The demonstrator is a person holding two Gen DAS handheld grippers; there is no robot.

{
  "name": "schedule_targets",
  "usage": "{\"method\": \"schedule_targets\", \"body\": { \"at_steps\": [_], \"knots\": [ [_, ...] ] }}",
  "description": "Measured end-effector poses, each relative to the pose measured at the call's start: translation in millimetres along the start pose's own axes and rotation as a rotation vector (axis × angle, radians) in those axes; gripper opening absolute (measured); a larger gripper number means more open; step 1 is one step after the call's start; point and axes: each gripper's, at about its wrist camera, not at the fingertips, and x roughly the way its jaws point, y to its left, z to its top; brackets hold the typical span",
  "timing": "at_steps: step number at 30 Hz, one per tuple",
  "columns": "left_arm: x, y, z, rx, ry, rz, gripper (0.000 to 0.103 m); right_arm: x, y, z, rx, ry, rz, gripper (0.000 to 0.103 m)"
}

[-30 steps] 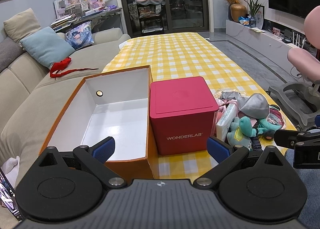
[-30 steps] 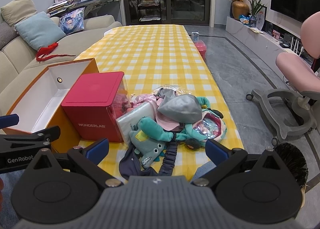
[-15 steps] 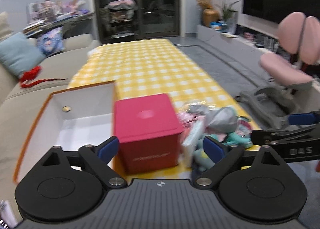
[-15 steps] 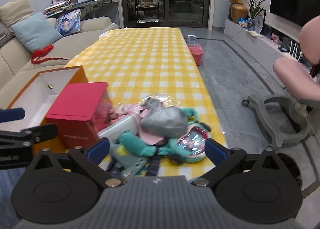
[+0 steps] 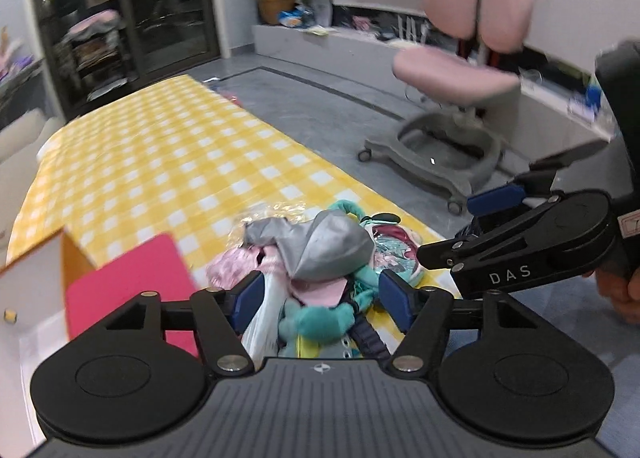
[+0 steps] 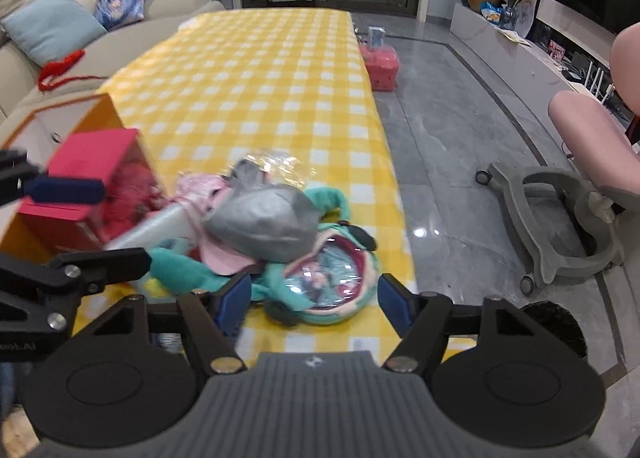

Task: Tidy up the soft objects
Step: 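Reach into the pile and grasp the grey cloth with the left gripper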

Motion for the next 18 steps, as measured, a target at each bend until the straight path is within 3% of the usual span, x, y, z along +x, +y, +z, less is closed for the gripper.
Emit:
{"method": "schedule_targets", "body": {
  "at_steps": [2,8,13,15,18],
  "knots": [
    [17,-4,7,0.027,0.005,-0.013,0.087,12,-7,3,-0.005,0.026,-0.004,0.069],
    [74,-3,17,0.057,0.087,-0.03,0.087,43,-30,7,-0.012,0.086,-0.016,0.064],
    [96,0,23,0.036,0.111,-0.052,0.087,64,-44,6,-0.002,0.129,-0.016,0.064],
    [103,2,25,0.026,0.116,-0.061,0.079,70,-47,6,0.011,0.139,-0.009,0.065],
    [114,5,27,-0.003,0.146,-0.061,0.052,75,-49,8,0.024,0.14,0.0,0.065]
  ]
}}
